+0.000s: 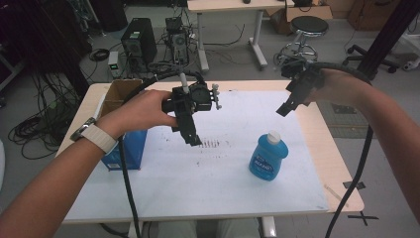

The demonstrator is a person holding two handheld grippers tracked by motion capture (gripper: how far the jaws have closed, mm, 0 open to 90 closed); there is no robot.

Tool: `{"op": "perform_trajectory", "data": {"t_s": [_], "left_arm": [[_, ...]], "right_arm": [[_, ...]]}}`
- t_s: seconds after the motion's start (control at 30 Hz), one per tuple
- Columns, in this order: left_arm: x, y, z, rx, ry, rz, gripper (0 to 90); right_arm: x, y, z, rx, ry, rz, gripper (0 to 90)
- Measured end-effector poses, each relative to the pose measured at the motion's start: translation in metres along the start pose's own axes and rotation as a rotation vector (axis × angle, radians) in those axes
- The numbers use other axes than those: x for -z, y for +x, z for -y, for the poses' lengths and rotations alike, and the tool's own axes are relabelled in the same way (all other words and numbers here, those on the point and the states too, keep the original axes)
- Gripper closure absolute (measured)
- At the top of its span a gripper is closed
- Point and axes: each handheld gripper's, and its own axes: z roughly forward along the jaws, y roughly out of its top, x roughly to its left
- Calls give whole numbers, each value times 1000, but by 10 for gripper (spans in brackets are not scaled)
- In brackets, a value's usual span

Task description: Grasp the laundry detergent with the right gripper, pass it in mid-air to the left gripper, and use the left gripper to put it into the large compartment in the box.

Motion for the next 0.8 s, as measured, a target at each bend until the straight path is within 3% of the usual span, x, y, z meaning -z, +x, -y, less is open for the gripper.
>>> {"op": "perform_trajectory", "data": {"t_s": [0.8], "left_arm": [[3, 2, 7, 16, -13, -12, 45]], "right_arm": [[19, 34, 26, -23, -20, 11, 41]]}}
